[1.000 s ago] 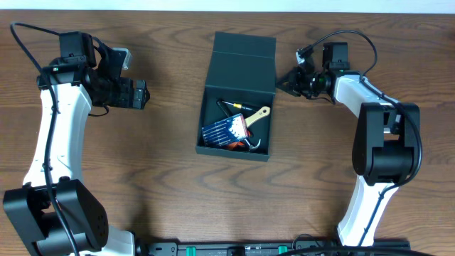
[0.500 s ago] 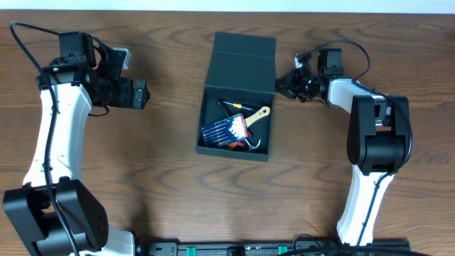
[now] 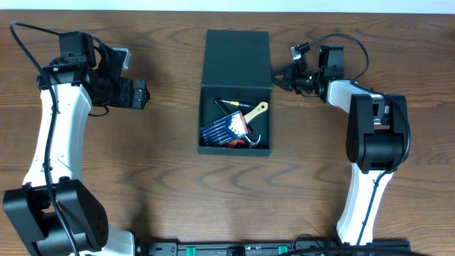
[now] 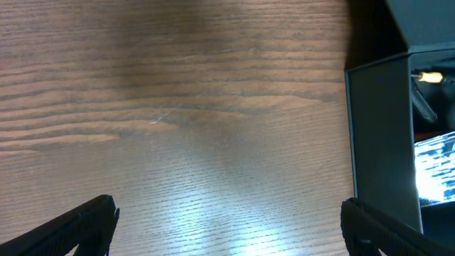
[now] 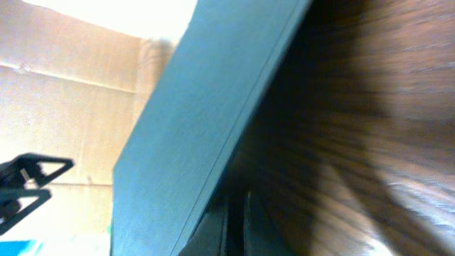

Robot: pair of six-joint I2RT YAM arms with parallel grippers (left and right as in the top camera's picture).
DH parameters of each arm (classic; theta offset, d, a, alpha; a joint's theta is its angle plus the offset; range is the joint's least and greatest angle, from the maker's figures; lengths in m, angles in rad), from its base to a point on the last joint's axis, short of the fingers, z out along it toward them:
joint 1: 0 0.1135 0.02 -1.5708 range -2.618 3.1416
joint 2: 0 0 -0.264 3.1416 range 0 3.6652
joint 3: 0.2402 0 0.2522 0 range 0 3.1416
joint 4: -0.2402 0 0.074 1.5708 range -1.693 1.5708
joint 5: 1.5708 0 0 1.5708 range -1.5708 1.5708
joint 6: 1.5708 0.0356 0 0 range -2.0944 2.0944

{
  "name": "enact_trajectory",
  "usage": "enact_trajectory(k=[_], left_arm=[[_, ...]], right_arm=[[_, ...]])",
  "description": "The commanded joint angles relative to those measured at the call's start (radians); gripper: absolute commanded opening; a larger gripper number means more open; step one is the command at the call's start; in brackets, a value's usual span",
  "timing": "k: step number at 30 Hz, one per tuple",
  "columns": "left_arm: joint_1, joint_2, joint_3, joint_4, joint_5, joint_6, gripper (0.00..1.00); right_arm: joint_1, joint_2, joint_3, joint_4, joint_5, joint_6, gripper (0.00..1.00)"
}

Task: Pack container

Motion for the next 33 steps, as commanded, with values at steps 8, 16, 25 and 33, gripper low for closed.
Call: enact_trajectory(k=[8, 16, 25, 33], left_arm=[[-0.001, 0.004, -0.007, -0.003, 0.014, 0.02, 0.99], [-0.001, 0.004, -0.007, -0.003, 0.014, 0.02, 0.99], [-0.031, 0.05, -0.006, 0.03, 0.023, 0.006, 0.95], [-0.052, 0.175, -0.006, 0.192, 0.29, -0.117, 0.96]], right_arm=[[0.007, 0.009, 0.0, 0.115, -0.237, 0.011, 0.01], [0.007, 0.009, 0.0, 0.108, -0.18, 0.052, 0.02], [-0.003, 0.009, 0.0, 0.081, -0.013, 0.082, 0.03], [-0.003, 0.009, 0.0, 0.079, 0.016, 0.082, 0.01]])
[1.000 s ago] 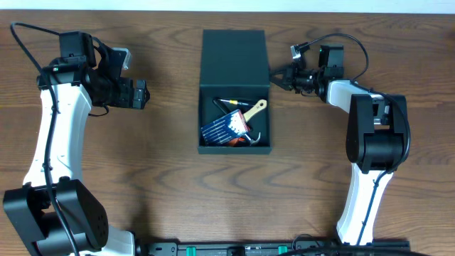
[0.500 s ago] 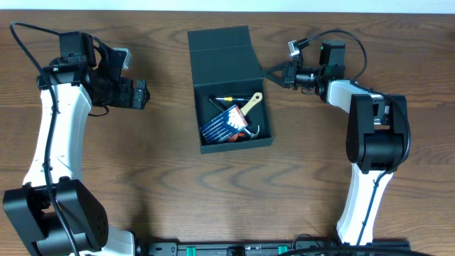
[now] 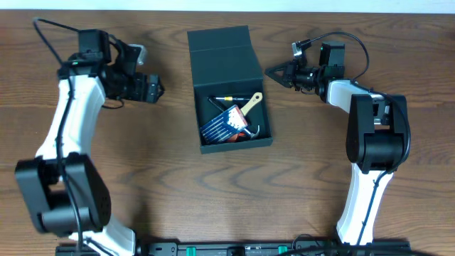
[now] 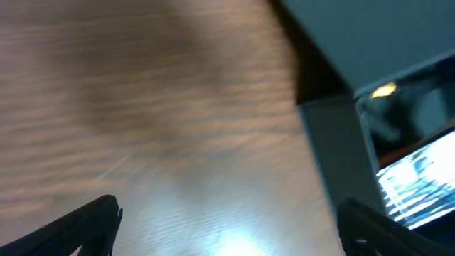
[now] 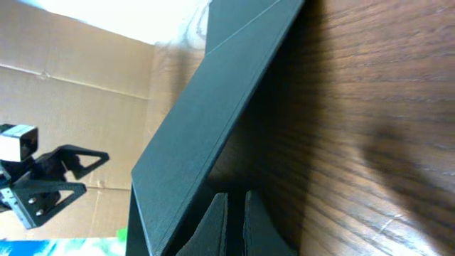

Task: Pack container

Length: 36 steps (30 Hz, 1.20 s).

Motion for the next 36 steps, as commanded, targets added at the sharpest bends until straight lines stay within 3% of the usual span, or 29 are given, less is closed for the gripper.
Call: enact_trajectory(k=[1, 8, 12, 13, 16, 22, 36], left_arm=[[0.002, 0.059, -0.006, 0.062, 0.204, -0.105, 0.96], [0.002, 0.182, -0.006, 0.302, 0.483, -0.373, 0.94], [0.002, 0.232, -0.006, 0.417, 0.544, -0.52, 0.82], [0.002, 0.24, -0.006, 0.431, 0.544, -0.535, 0.76], [0.003, 0.248, -0.006, 0.446, 0.513, -0.552, 0.42], [0.005, 0.248, -0.006, 0.469, 0.458, -0.591, 0.06], [0.005, 0.363, -0.006, 0.598, 0.496, -0.882, 0.06]], right_arm=[[-0.002, 0.009, 0.001, 0.0, 0.017, 0.011, 0.01], [-0.002, 0.009, 0.001, -0.001, 0.007, 0.011, 0.01], [-0.002, 0.009, 0.001, -0.013, -0.003, 0.01, 0.01], [-0.002, 0.009, 0.001, -0.02, -0.006, 0.01, 0.01], [-0.002, 0.009, 0.001, -0.036, -0.006, 0.008, 0.01], [-0.002, 0.009, 0.001, -0.042, -0.006, 0.006, 0.01], [-0.006, 0.009, 0.001, -0.053, 0.103, 0.097, 0.01]])
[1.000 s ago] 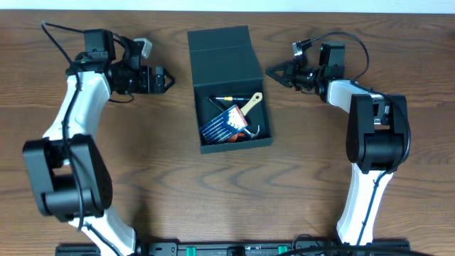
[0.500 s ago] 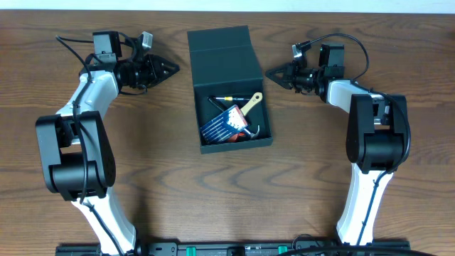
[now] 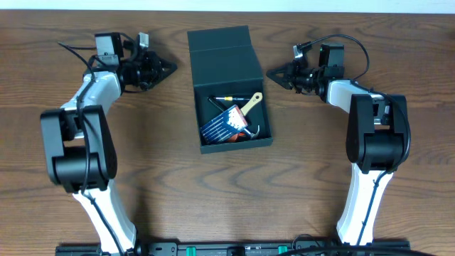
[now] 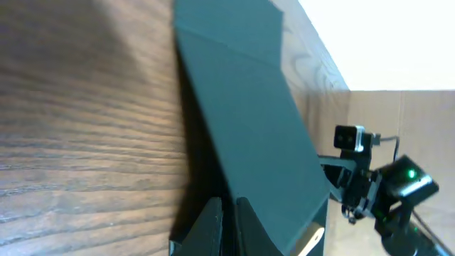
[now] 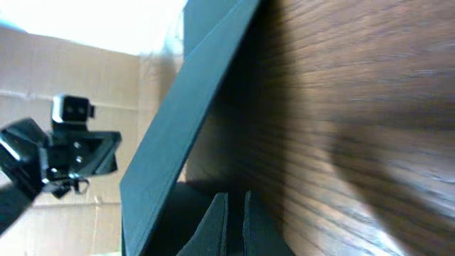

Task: Pack container

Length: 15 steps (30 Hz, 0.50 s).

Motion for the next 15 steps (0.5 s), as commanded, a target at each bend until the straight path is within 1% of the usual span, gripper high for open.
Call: enact_trajectory(k=[1, 4, 11, 15], left_arm=[[0.005, 0.06, -0.002, 0.024, 0.037, -0.121, 0.06], [0.005, 0.084, -0.002, 0.061, 0.074, -0.177, 0.06], [0.0, 0.127, -0.002, 0.154, 0.154, -0.288, 0.06], [-0.01, 0.129, -0.002, 0.164, 0.164, -0.293, 0.06]], right_arm=[[-0.006, 0.009, 0.001, -0.011, 0.063, 0.06, 0.01], [-0.006, 0.009, 0.001, -0.04, 0.098, 0.074, 0.01], [0.0, 0.009, 0.001, -0.049, 0.071, 0.069, 0.01], [0.013, 0.009, 0.001, -0.046, 0.048, 0.058, 0.01]])
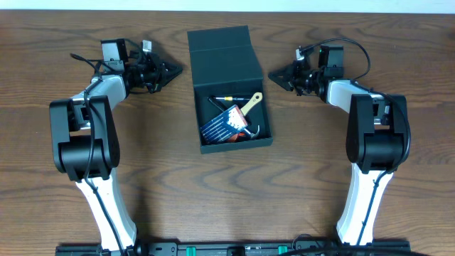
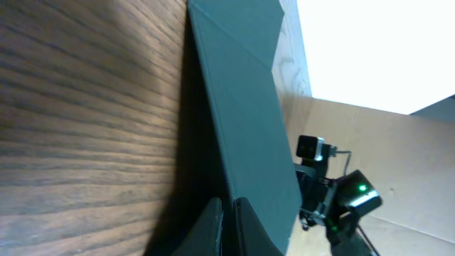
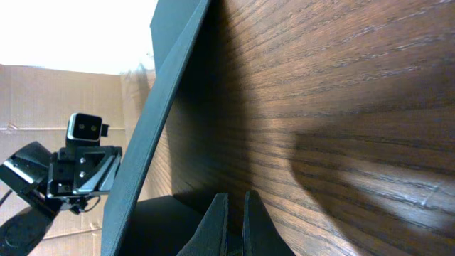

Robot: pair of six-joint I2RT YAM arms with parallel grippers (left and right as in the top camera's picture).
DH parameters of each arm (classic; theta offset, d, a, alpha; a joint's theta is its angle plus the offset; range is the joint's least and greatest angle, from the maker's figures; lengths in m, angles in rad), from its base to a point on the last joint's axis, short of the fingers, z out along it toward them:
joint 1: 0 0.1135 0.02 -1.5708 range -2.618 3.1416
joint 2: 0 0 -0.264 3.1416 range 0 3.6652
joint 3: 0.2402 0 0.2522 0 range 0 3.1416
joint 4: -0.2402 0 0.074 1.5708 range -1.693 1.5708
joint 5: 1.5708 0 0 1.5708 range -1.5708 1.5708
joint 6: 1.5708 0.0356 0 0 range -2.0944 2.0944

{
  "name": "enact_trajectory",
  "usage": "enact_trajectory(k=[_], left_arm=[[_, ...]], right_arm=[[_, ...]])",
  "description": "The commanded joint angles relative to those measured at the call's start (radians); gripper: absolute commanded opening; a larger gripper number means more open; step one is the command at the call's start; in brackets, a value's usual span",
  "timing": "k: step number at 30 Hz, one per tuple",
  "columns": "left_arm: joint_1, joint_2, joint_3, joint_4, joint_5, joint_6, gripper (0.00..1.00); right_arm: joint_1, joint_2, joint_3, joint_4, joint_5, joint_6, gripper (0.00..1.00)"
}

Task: Pack container

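Note:
An open black box [image 1: 235, 146] stands at the table's middle, slightly turned, its lid [image 1: 223, 53] laid flat behind it. Inside lie a wooden-handled brush [image 1: 250, 105], a blue pack [image 1: 223, 125] and a pen. My left gripper [image 1: 175, 70] is shut and empty, pointing at the lid's left edge, a short gap away. My right gripper [image 1: 271, 74] is shut and empty just off the lid's right edge. The left wrist view shows the shut gripper [image 2: 229, 217] low beside the lid [image 2: 242, 121]. The right wrist view shows its gripper [image 3: 235, 220] low by the lid's edge [image 3: 153, 128].
The table's far edge runs just behind the lid. A black rail [image 1: 234, 249] lies along the front edge. Bare wood lies left, right and in front of the box. Cardboard [image 3: 57, 92] stands beyond the table in the wrist views.
My left gripper has come a little further right, closer to the lid's left edge. My right gripper sits slightly further right of the lid. The box has not moved.
At first the box stood square, my right gripper shut against the lid's right edge and my left gripper open far to the left. Then the box stood further left and slightly turned. Later my left gripper was shut beside the lid, and both now flank it.

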Motion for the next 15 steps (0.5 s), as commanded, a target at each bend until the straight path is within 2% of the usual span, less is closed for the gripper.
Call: enact_trajectory(k=[1, 15], left_arm=[[-0.011, 0.024, -0.002, 0.004, 0.048, -0.037, 0.06], [-0.029, 0.104, -0.002, 0.023, 0.106, -0.117, 0.06]], right_arm=[[0.019, 0.009, 0.001, 0.0, -0.029, -0.004, 0.01], [0.067, 0.01, 0.001, -0.003, -0.026, -0.037, 0.01]])
